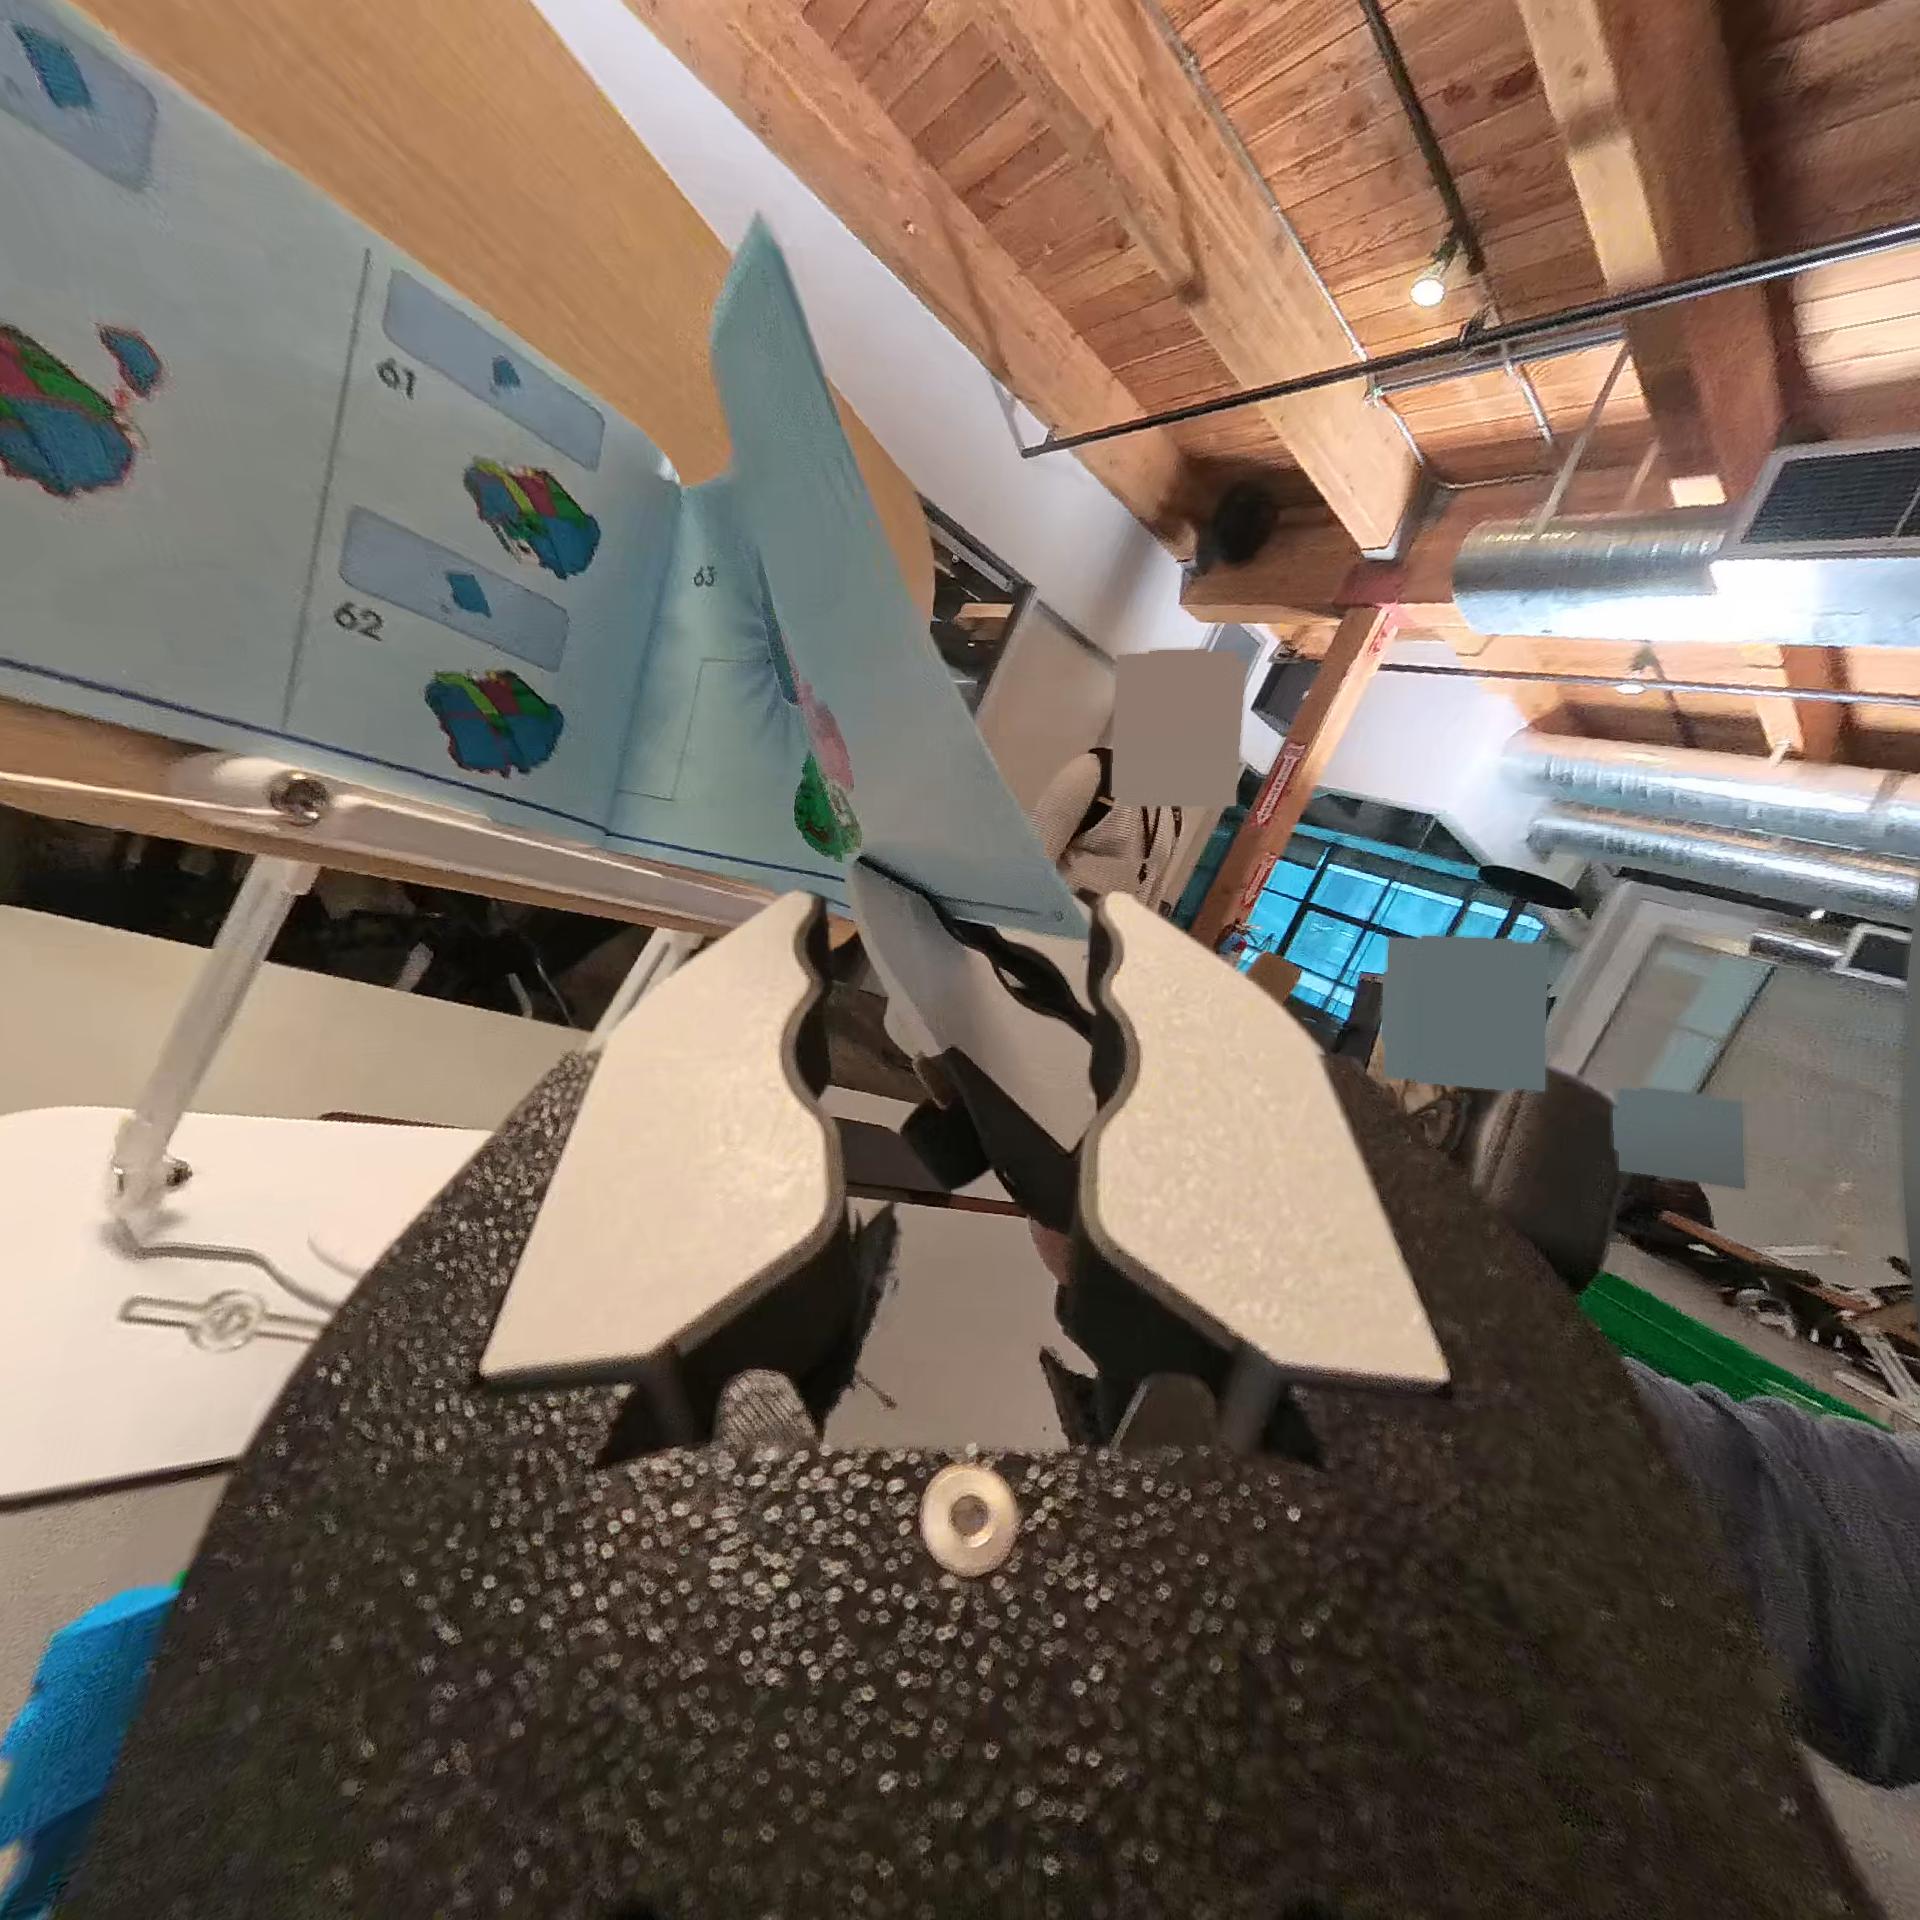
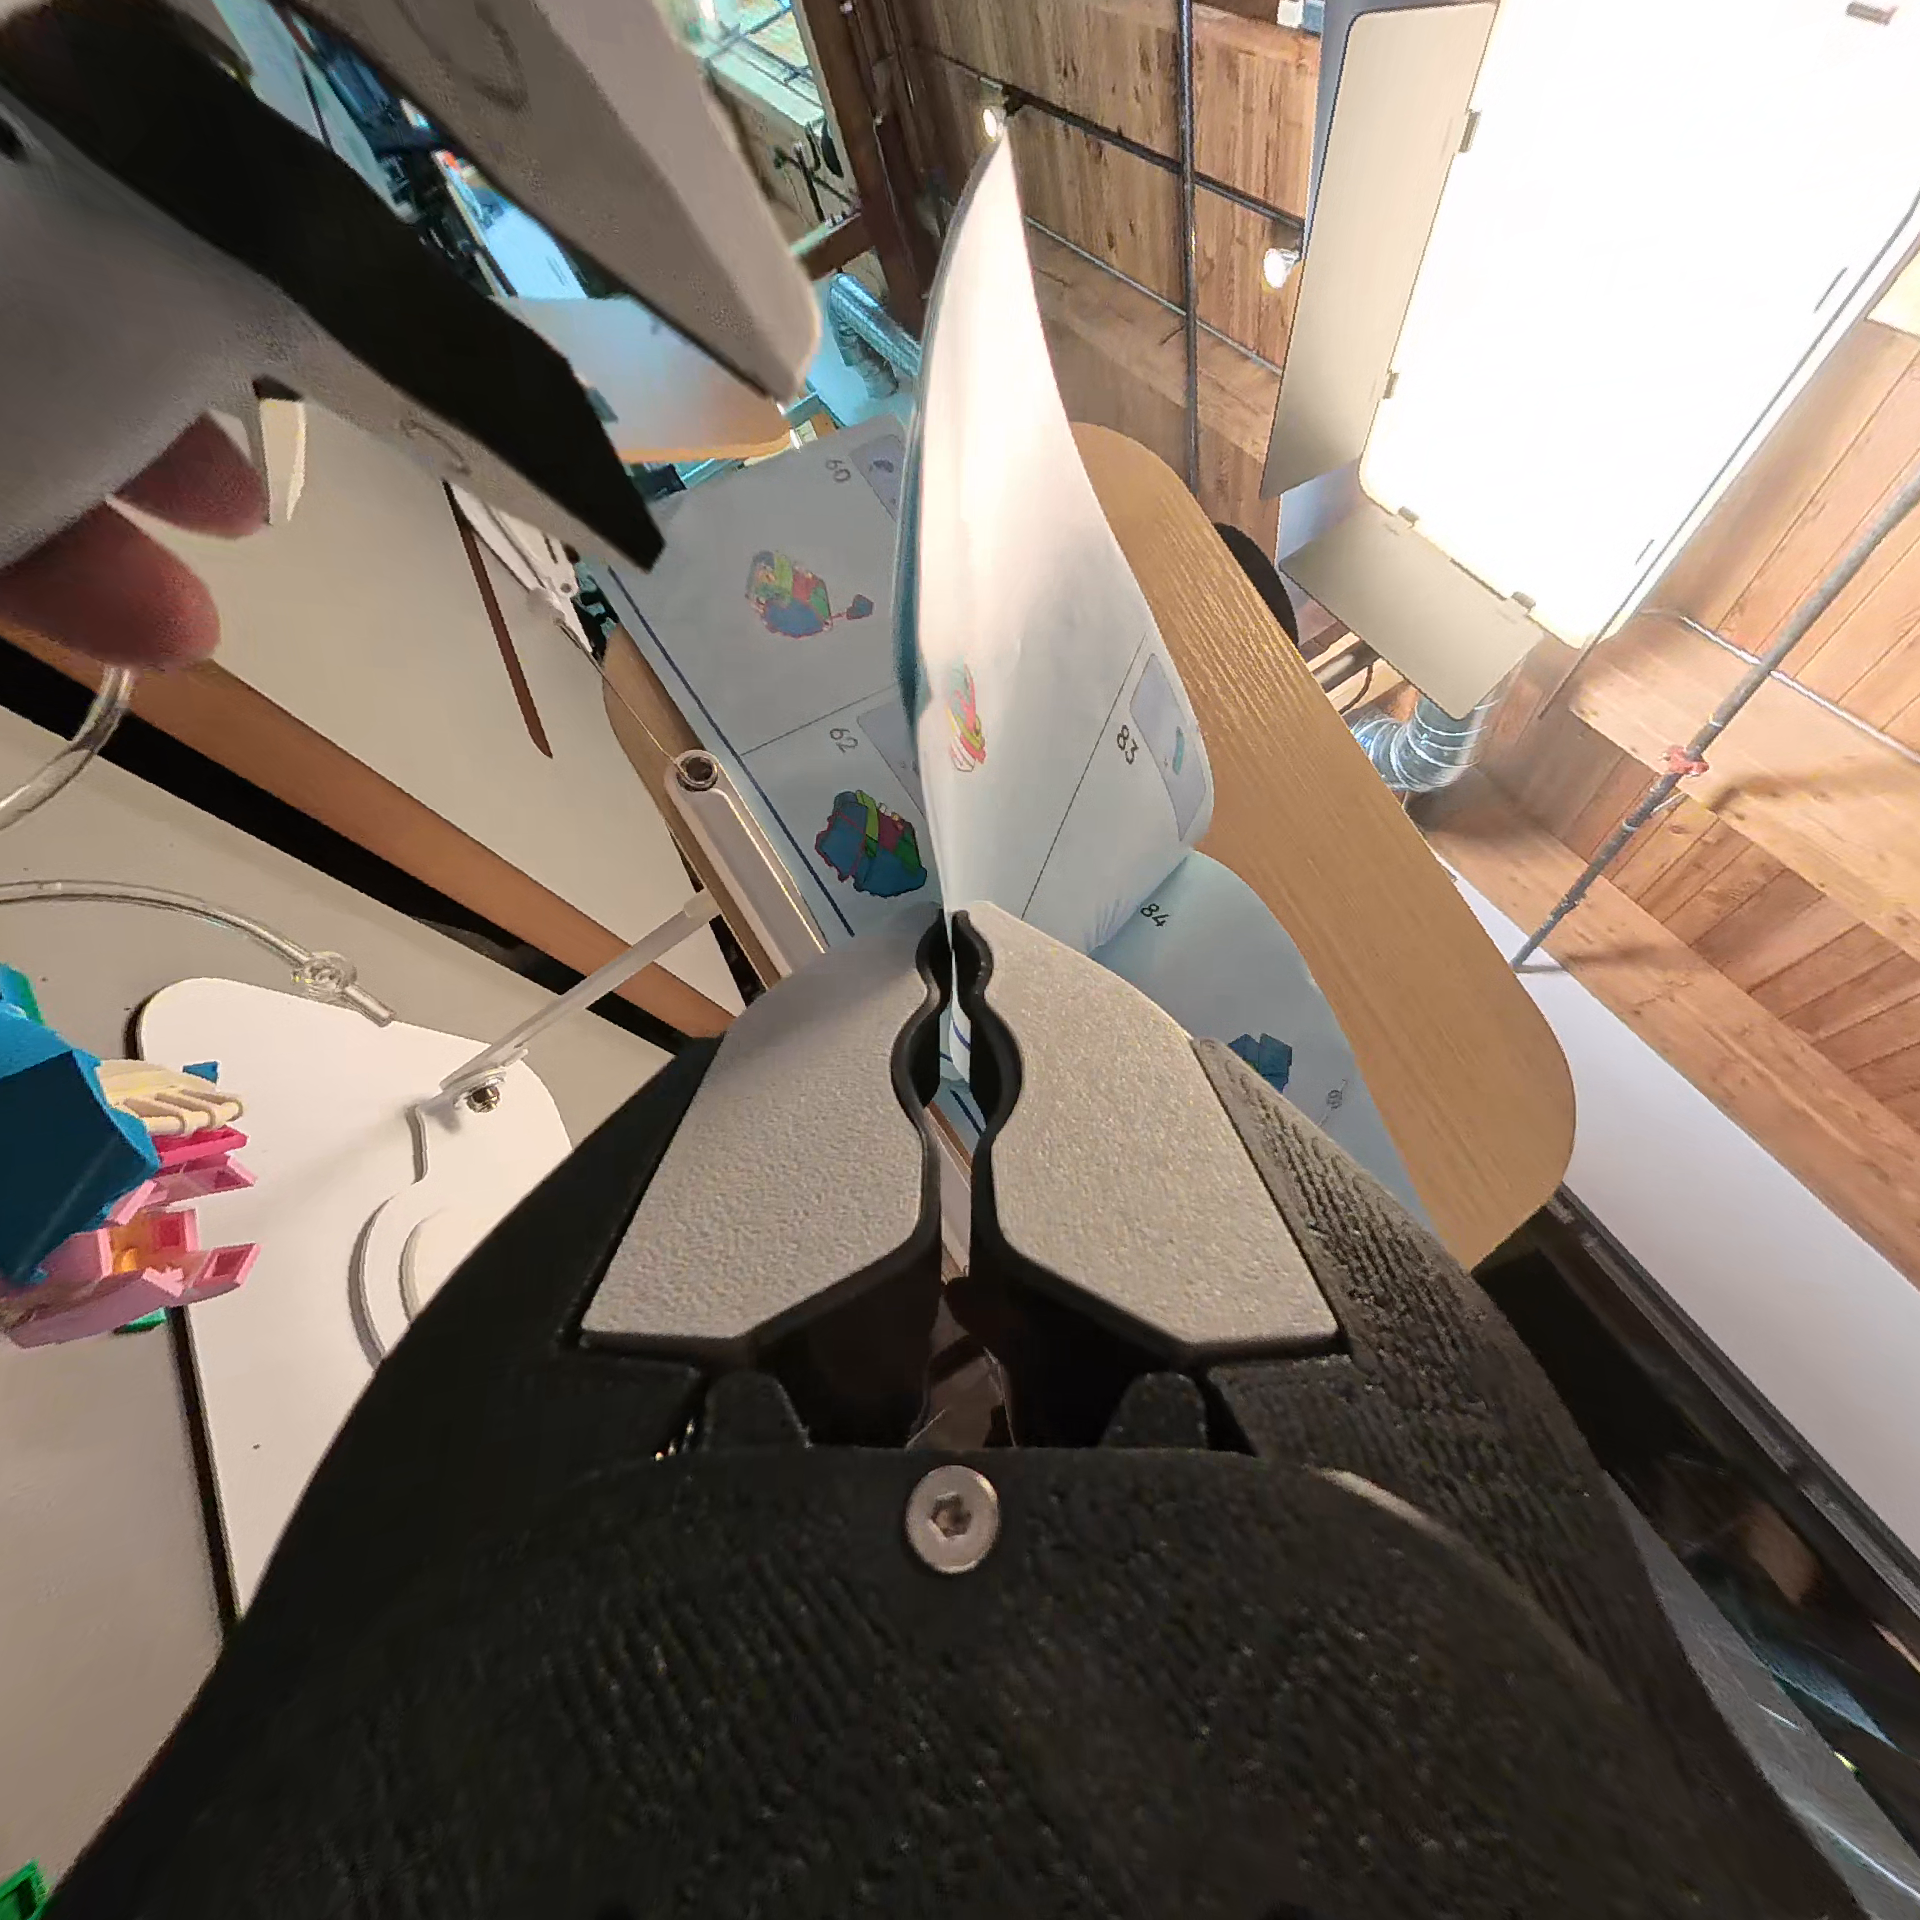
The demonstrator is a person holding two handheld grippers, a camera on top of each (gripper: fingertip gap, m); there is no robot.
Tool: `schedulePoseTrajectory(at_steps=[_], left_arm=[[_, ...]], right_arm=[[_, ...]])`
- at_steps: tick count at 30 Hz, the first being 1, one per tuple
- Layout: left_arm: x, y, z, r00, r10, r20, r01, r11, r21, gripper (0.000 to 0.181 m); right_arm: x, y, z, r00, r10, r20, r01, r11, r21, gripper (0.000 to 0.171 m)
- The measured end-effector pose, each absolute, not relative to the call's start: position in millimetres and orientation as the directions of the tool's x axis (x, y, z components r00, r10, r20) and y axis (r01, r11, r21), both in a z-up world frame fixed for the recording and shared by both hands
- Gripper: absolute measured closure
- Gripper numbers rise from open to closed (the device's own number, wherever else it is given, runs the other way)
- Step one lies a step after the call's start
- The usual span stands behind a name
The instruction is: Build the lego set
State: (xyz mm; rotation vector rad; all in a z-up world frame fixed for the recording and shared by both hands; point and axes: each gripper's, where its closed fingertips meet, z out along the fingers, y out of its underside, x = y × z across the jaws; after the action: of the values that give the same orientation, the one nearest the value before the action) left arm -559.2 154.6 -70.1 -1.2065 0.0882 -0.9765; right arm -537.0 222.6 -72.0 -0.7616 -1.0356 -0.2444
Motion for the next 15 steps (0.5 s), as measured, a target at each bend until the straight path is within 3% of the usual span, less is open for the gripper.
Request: schedulePoseTrajectory(at_steps=[9,15], left_arm=[[-540,150,-71,0.56,-0.73,0.391,0.577,0.006,-0.817,0.143],[-535,156,-73,0.587,-0.717,0.376,0.555,0.018,-0.832,0.162]], right_arm=[[-536,223,-77,0.491,0.135,0.861,0.542,0.726,-0.423,0.171],[-541,220,-81,0.47,0.122,0.874,0.549,0.735,-0.398,0.171]])
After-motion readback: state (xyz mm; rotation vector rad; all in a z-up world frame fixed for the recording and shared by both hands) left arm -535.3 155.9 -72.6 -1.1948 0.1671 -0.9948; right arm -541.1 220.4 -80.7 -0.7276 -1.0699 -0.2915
